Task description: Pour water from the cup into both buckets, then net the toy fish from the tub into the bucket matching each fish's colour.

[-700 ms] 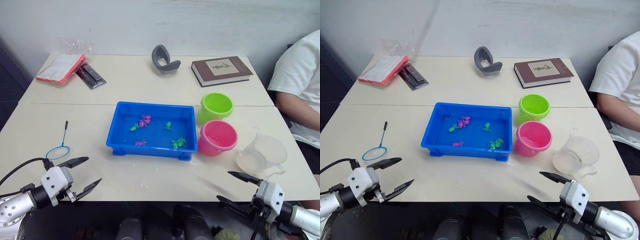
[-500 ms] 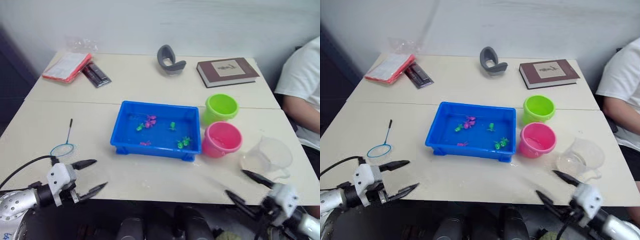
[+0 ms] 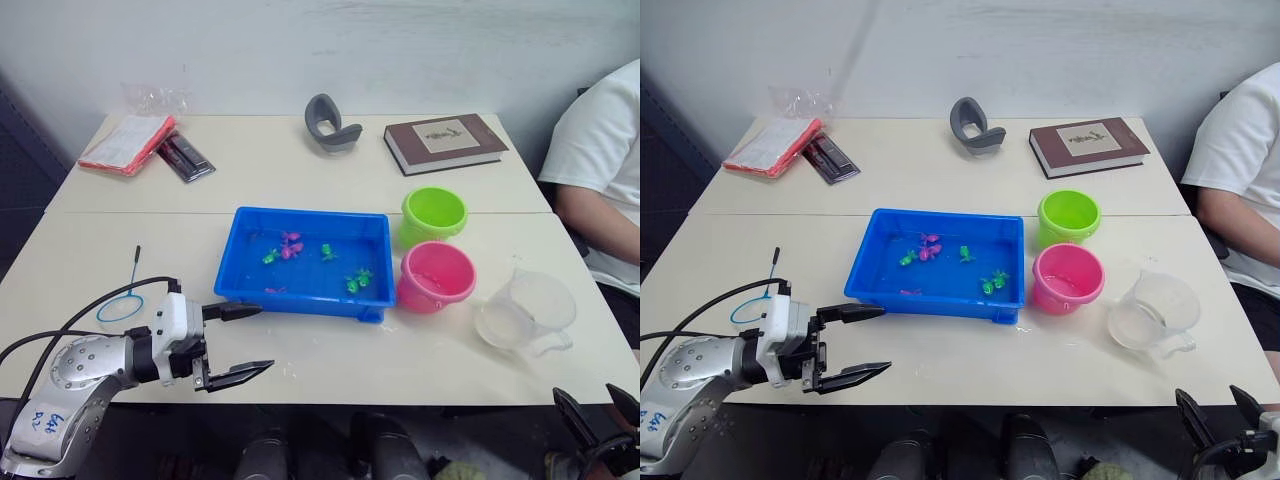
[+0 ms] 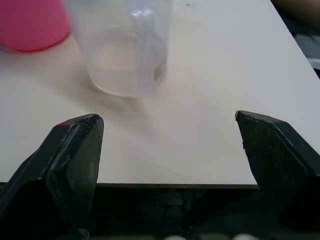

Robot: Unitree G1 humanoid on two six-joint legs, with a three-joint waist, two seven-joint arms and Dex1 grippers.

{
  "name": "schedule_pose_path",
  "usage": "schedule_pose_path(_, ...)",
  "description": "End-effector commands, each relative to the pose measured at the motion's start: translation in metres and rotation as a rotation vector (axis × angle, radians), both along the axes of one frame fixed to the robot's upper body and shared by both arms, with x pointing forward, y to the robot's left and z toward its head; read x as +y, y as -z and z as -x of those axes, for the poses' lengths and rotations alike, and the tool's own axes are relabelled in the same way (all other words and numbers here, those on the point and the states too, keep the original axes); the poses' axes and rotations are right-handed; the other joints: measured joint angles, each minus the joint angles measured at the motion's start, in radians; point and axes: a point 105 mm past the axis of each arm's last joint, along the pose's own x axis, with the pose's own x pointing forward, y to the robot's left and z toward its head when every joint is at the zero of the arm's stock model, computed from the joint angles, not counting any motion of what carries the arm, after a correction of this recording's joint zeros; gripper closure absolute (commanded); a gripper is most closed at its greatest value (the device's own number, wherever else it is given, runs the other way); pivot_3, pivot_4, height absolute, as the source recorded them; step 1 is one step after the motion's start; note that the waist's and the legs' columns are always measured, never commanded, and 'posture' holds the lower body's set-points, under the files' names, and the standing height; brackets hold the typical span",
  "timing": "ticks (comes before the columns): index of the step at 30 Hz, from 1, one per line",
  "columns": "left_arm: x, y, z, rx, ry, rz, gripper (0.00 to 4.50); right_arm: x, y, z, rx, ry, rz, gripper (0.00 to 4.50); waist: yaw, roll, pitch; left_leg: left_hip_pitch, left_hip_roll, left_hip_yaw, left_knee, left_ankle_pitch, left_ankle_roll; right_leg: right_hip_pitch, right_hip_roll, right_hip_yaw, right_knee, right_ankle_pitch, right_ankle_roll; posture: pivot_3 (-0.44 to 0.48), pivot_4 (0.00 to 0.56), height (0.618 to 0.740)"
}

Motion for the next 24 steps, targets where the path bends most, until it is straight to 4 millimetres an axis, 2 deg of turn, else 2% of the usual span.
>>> schedule_pose_path(1,-0.01,-0.006,-0.002,-0.036,0.053,0.001,0.03,0.004,0.005,-0.021,-0.024,0.008,-0.037,0.0,-0.007,0.0,0.0,0.0,0.0,0.0,0.0,0.0,0.0,0.0,0.0,0.0,0.0,0.0,0.0,0.0,0.15,0.74)
schedule_pose_path(12,-0.009,-0.004,-0.001,-0.033,0.049,-0.024,0.03,0.008,0.012,-0.051,-0.074,0.04,-0.046,0.0,-0.003,0.003,-0.001,0.005,-0.001,0.001,-0.004,0.002,-0.001,0.001,0.001,0.0,0.001,-0.001,-0.001,0.0,0.15,0.74)
schedule_pose_path(19,-0.009,-0.002,0.0,-0.032,0.046,-0.028,0.03,-0.001,0.009,-0.053,-0.109,0.099,-0.013,0.0,-0.005,0.003,-0.001,0.006,-0.001,0.001,-0.005,0.002,-0.001,0.001,0.001,0.001,0.001,-0.001,-0.001,0.0,0.15,0.74)
schedule_pose_path(24,-0.012,-0.002,-0.001,-0.033,0.05,-0.022,0.03,-0.014,0.004,-0.054,-0.157,0.197,-0.014,0.0,-0.005,0.003,-0.001,0.006,-0.001,0.002,-0.005,0.002,-0.001,0.001,0.001,0.002,0.001,-0.001,-0.001,0.0,0.15,0.74)
